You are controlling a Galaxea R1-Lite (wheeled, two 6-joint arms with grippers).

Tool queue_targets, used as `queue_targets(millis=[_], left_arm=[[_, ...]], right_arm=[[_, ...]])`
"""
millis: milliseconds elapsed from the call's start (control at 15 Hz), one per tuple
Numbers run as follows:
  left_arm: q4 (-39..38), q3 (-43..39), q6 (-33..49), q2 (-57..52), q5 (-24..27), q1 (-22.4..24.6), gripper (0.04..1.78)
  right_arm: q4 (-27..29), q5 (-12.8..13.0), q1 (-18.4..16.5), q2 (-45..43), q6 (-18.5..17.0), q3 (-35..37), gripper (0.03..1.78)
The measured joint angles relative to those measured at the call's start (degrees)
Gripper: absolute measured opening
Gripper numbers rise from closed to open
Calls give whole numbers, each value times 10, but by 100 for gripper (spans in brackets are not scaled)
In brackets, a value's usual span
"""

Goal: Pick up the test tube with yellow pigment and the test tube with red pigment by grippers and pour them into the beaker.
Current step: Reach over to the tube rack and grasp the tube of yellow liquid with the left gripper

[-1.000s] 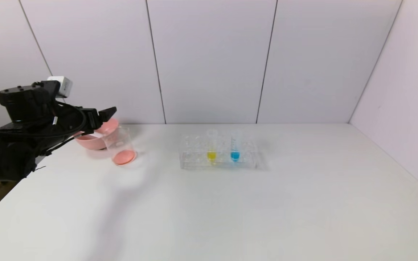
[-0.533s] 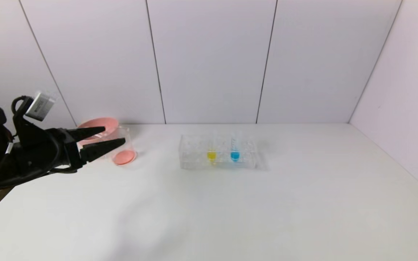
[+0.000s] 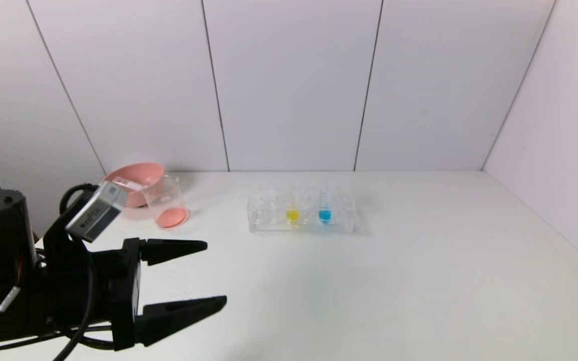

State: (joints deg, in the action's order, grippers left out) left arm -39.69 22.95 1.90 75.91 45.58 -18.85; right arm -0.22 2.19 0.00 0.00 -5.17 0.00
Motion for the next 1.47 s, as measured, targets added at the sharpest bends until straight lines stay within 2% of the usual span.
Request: queue_targets(millis=[133, 267, 333, 467, 667, 867, 1000, 1067, 1267, 1467], left_arm=[[1, -9, 14, -4, -114, -115, 176], [-1, -2, 46, 5, -257, -231, 176], [-2, 11, 64, 20, -335, -270, 176], [-4, 49, 100, 67, -488, -325, 176], [-13, 109, 140, 161, -688, -374, 176], [-57, 166, 153, 260, -840, -390, 176], [-77, 207, 157, 316, -908, -393, 176], [-83, 225, 159, 337, -924, -393, 176], [-93, 275, 154, 387, -928, -370, 176], [-94, 316, 133, 424, -908, -332, 176]], right_arm=[[0, 0, 0, 0, 0, 0, 171], [0, 0, 0, 0, 0, 0, 171], [0, 0, 0, 0, 0, 0, 171], [0, 0, 0, 0, 0, 0, 171], [0, 0, 0, 0, 0, 0, 171], [0, 0, 0, 0, 0, 0, 171], [0, 0, 0, 0, 0, 0, 171], [0, 0, 0, 0, 0, 0, 171], [0, 0, 0, 0, 0, 0, 171], [0, 0, 0, 0, 0, 0, 171]])
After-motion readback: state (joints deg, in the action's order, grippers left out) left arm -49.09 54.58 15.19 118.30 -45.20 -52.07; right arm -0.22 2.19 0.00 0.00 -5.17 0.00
